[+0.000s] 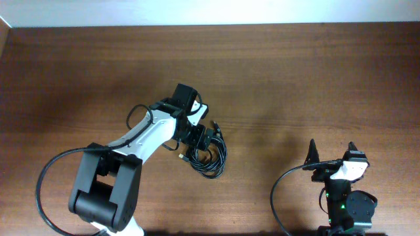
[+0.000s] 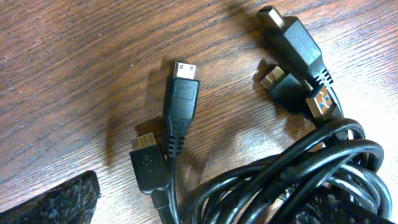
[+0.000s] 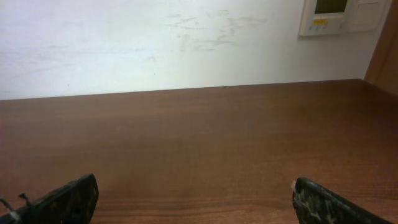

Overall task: Untangle cables
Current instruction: 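Lower the left gripper and grasp the cable bundle near the connectors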

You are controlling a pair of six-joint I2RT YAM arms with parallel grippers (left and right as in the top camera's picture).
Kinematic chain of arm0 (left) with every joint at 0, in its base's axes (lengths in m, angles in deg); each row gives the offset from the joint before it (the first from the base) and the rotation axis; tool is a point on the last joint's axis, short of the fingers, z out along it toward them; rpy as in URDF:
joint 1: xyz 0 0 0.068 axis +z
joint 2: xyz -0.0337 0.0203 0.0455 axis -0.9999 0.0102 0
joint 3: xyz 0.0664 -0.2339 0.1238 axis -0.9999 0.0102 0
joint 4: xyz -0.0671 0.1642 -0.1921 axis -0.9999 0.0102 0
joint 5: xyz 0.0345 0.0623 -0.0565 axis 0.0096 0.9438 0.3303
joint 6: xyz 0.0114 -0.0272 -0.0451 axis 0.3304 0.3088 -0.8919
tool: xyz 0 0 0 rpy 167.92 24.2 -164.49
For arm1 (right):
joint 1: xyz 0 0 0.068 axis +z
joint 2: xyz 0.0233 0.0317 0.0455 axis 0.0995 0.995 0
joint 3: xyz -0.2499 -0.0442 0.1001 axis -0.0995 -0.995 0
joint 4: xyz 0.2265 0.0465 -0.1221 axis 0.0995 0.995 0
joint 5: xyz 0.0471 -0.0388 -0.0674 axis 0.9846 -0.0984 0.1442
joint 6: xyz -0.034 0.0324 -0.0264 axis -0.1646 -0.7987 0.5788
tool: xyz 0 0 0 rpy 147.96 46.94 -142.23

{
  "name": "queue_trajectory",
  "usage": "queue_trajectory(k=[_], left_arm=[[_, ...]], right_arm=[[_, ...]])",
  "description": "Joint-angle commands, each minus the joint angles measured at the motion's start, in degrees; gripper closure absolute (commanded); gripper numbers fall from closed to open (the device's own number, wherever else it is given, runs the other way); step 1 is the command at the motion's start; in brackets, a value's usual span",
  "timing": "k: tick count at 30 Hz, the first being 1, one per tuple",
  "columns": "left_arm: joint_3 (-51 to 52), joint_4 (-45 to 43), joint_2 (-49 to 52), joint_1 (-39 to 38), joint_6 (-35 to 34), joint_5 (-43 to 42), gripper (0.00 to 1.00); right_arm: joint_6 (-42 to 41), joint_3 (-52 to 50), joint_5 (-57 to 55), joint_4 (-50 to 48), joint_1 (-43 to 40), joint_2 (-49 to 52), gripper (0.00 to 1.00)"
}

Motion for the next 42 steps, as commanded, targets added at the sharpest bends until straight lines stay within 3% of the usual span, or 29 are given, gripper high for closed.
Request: queue_trajectory(k=[1, 10, 12, 15, 24, 26, 34, 39, 42], left_arm=[[-0.98, -0.15, 0.52, -0.13, -2.49, -0.13, 0.01], [0.31, -0.22, 0.52, -0.13, -6.62, 0.0, 0.0], [0.31, -0.44, 0.52, -0.13, -6.62, 0.0, 0.09], [0.33, -0.63, 0.52, -0.13, -6.58, 0.02, 0.37], [2.93, -1.9, 0.52, -0.5, -6.58, 0.0, 0.43], [3.65, -1.97, 0.52, -0.5, -6.6, -0.02, 0.51], [3.74, -4.0, 0.52, -0.5, -6.62, -1.57, 0.48], [3.74, -4.68, 0.52, -0.44, -6.6, -3.67, 0.63], [3.74, -4.79, 0.52, -0.44, -6.62, -3.69, 0.65]], right_arm=[[-0.66, -0.26, -0.52, 0.42, -0.33, -0.26, 0.01], [-0.66, -0.26, -0.52, 0.42, -0.33, -0.26, 0.01], [-0.66, -0.26, -0.5, 0.44, -0.33, -0.26, 0.01], [-0.66, -0.26, -0.52, 0.42, -0.33, -0.26, 0.01], [-0.66, -0.26, -0.5, 0.42, -0.33, -0.26, 0.01], [-0.66, -0.26, -0.5, 0.44, -0.33, -0.26, 0.01], [-0.66, -0.26, -0.5, 0.42, -0.33, -0.26, 0.01], [-0.66, -0.26, -0.52, 0.42, -0.33, -0.26, 0.01], [-0.66, -0.26, -0.5, 0.44, -0.33, -0.26, 0.01]])
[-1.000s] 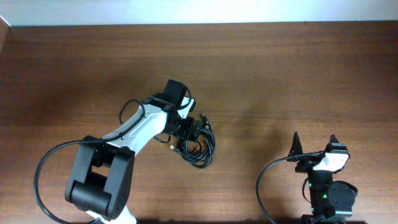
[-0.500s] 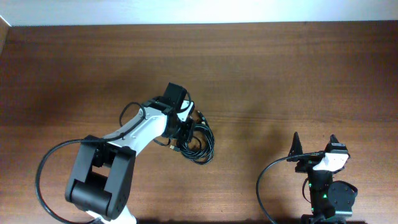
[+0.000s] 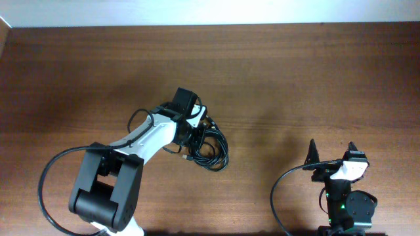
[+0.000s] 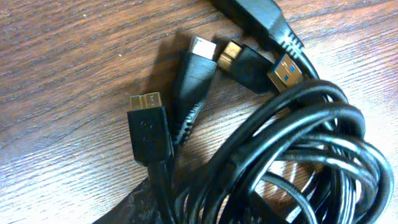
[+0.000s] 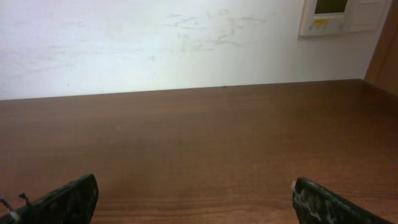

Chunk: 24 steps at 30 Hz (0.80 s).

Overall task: Untangle cables
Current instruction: 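Lower the left gripper and grasp the cable bundle near the connectors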

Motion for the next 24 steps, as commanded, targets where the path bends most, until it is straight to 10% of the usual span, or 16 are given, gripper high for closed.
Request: queue_trajectory(k=[1, 20, 24], left_arm=[[0.52, -0.28, 0.52, -0.22, -0.17, -1.42, 0.65], [0.52, -1.25, 0.52, -0.22, -1.18, -1.38, 0.67], [0.52, -1.22, 0.52, -0.22, -1.2, -1.4, 1.0]], right_arm=[[-0.63, -0.26, -0.52, 0.44, -0.33, -0.26, 0.01], [-0.63, -0.26, -0.52, 0.42, -0.33, -0.17, 0.01], [-0.63, -0.26, -0.52, 0.42, -0.33, -0.17, 0.01]])
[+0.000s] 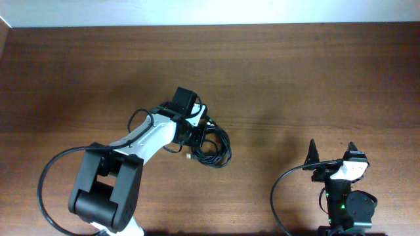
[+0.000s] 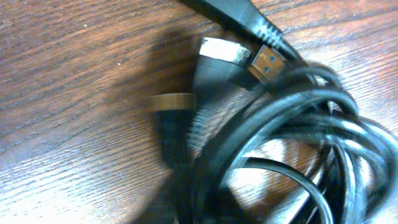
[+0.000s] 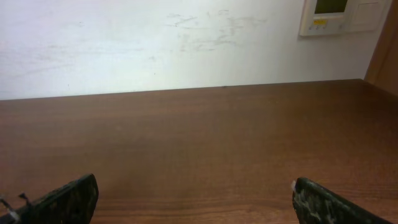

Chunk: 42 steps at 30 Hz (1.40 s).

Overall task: Untangle cables
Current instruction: 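Lower the left gripper and grasp the cable bundle near the connectors, then lift the grasped cables with the left gripper toward the center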

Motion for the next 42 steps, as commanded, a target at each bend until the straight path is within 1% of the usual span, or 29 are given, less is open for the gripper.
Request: queue_trajectory(k=[1, 9, 14, 17, 20, 22, 25, 28, 31, 34, 36, 38, 40, 42], left_arm=[[0.48, -0.15, 0.52, -0.22, -0.24, -0.66, 1.0], [0.48, -0.13, 0.52, -0.22, -0.24, -0.96, 1.0], [-0.09, 0.24, 0.39, -0.22, -0.2, -6.75, 1.0], [-1.49, 3.3, -1.66, -0.22, -0.22, -7.61, 1.0], [-4.11, 9.4, -6.67, -0.22, -0.2, -7.54, 1.0], [-4.98, 11.45, -11.23, -0.22, -0.2, -7.52, 1.0], [-5.11, 13.03, -19.41, -0.22, 4.61, -7.43, 1.0], [-5.11, 13.16, -26.03, -0.22, 6.95, -7.04, 1.0], [-5.11, 12.28, -34.1, -0.24, 7.54, -1.73, 1.0], [-5.11, 12.44, -40.39, -0.28, 7.52, 5.57, 1.0], [-5.11, 12.94, -42.93, -0.28, 7.52, 8.02, 1.0], [-5.11, 14.08, -44.61, -0.28, 7.54, 9.55, 1.0], [-5.11, 15.26, -45.44, -0.28, 7.54, 9.75, 1.0], [-5.11, 15.54, -45.64, -0.28, 7.52, 9.9, 1.0]], right_arm=[[-0.63, -0.26, -0.5, 0.42, -0.33, -0.17, 0.01], [-0.63, -0.26, -0.52, 0.42, -0.33, -0.17, 0.01], [-0.63, -0.26, -0.52, 0.42, -0.33, -0.17, 0.01], [-0.63, -0.26, -0.5, 0.42, -0.33, -0.17, 0.01], [-0.63, -0.26, -0.5, 0.42, -0.33, -0.17, 0.01], [-0.63, -0.26, -0.5, 0.42, -0.33, -0.17, 0.01], [-0.63, -0.26, -0.5, 0.42, -0.33, -0.17, 0.01], [-0.63, -0.26, -0.5, 0.42, -0.33, -0.17, 0.01], [-0.63, -0.26, -0.5, 0.42, -0.33, -0.17, 0.01], [-0.63, -0.26, -0.5, 0.22, -0.33, -0.17, 0.01], [-0.61, -0.26, -0.59, 0.13, -0.33, -0.17, 0.01], [-0.68, -0.26, 2.49, -1.77, -0.33, -0.17, 0.01], [-0.7, -0.26, 9.27, -3.69, -0.33, -0.17, 0.01], [-0.7, -0.26, 21.55, -7.1, -0.33, -0.17, 0.01]])
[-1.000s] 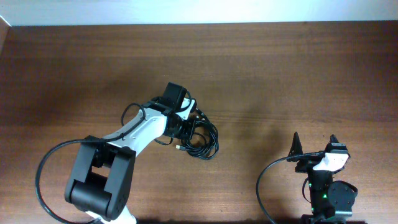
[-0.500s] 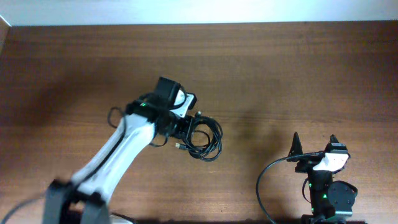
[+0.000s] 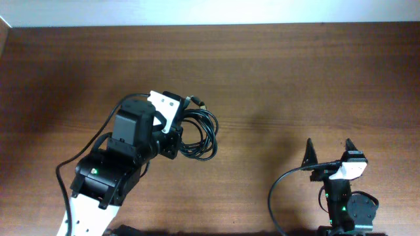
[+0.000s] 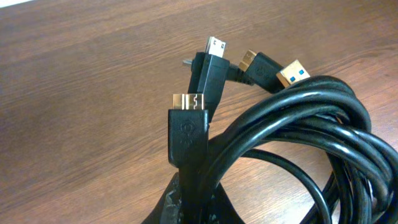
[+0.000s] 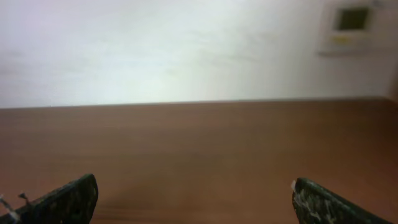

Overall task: Untangle cables
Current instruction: 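Lift the grasped cables with the left gripper toward the center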

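A bundle of black cables hangs coiled from my left gripper, which is raised above the wooden table. In the left wrist view the left gripper is shut on the bundle's strands just below a micro-USB 3 plug. Beyond that plug, a slim black plug and a blue-tongued USB-A plug stick up, and the thick loops curl off to the right. My right gripper stands open at the table's near right, far from the cables; the right gripper has nothing between its fingers.
Bare wooden tabletop lies all around the bundle. A white wall with a thermostat stands behind the table's far edge. The right arm's own cable loops beside its base.
My left arm has risen and drawn back toward its base, and the cable bundle has come up off the table with it. The right wrist view is now blurred and slightly shifted.
My left gripper was first open, low over the plugs at the bundle's edge. It then sat closer, with its fingers among the cable strands, and the bundle slid slightly toward the table's far side. Now it holds the bundle above the table. The right gripper stayed open.
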You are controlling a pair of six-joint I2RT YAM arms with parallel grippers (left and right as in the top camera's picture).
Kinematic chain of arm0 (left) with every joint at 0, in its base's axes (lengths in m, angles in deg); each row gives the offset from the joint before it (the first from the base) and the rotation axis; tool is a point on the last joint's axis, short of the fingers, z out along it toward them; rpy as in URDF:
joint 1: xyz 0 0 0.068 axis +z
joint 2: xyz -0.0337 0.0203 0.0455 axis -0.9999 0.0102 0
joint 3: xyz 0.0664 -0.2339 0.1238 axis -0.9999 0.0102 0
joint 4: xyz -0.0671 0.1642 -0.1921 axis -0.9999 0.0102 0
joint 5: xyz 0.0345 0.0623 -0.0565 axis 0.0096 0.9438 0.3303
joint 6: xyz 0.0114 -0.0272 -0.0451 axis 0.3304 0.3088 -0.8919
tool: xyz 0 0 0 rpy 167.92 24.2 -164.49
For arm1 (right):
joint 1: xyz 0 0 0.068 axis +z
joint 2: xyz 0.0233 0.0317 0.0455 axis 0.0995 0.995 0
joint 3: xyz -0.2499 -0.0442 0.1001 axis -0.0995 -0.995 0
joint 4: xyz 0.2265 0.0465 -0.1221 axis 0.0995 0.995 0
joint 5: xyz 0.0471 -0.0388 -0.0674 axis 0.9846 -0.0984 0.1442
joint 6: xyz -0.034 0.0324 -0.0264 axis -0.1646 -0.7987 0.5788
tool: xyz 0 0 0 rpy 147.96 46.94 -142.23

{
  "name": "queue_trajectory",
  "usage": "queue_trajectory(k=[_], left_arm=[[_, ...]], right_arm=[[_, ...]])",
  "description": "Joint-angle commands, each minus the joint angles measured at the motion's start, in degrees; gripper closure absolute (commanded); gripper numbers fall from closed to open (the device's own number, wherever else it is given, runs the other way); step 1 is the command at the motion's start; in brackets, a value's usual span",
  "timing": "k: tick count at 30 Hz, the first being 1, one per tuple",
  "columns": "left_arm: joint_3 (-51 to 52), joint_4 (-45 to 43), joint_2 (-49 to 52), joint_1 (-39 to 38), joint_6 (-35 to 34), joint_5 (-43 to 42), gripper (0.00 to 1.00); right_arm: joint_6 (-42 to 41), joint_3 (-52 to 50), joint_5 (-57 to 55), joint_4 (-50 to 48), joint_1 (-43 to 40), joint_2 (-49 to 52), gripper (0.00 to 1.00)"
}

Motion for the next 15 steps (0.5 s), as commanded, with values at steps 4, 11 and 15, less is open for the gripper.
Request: queue_trajectory(k=[4, 11, 15], left_arm=[[-1.31, -0.11, -1.03, -0.22, 0.63, 1.88, 1.0], [-1.31, -0.48, -5.16, -0.22, 0.66, 1.9, 1.0], [-1.31, -0.52, -7.19, -0.22, 0.66, 1.44, 1.0]], right_arm=[[-15.06, 1.11, 30.86, -7.58, -0.33, -0.17, 0.01], [-18.18, 10.36, 35.39, 0.46, -0.33, 0.5, 0.01], [-15.82, 17.79, 38.73, 5.81, -0.33, 5.27, 0.01]])
